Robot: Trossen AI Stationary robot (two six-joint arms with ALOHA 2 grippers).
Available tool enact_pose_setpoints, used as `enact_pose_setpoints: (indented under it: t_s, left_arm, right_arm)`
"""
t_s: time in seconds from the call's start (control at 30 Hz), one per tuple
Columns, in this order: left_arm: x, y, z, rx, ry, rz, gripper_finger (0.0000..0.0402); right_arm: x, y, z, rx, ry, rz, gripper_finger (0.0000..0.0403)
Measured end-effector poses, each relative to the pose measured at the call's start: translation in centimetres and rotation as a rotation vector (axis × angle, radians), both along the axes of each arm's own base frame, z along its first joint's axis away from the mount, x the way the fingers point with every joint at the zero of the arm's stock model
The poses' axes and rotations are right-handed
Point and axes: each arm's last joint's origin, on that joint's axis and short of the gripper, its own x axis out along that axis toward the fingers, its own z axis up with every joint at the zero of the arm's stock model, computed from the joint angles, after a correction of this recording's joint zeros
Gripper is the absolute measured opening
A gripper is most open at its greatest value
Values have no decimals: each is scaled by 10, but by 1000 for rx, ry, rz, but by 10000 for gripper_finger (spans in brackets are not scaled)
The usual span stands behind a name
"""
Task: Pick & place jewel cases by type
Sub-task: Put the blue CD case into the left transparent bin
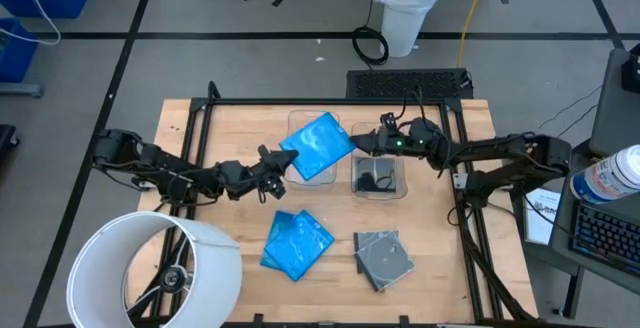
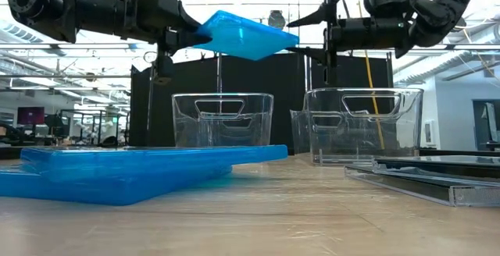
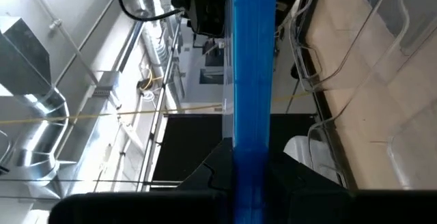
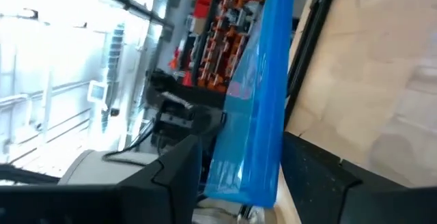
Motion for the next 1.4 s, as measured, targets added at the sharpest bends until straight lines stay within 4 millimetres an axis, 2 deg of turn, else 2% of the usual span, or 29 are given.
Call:
enact_pose_setpoints:
  t_s: [0.33,0.7,1.27,1.4]
  left_arm:
    - [0,0,0,-1,0,-21,42]
    - [2,11,-2,-33,-3,-45,42]
    - [5,22,-8,-51,10,-54,42]
    - [5,22,-10,-51,19,-41,43]
  right_arm:
    - [7,-2,-13,16,35,12,165]
    - [6,-2,-9,-1,1,11,157]
    - [6,-2,-11,-62,21,22,38]
    - [6,-2,-12,-110,31,22,28]
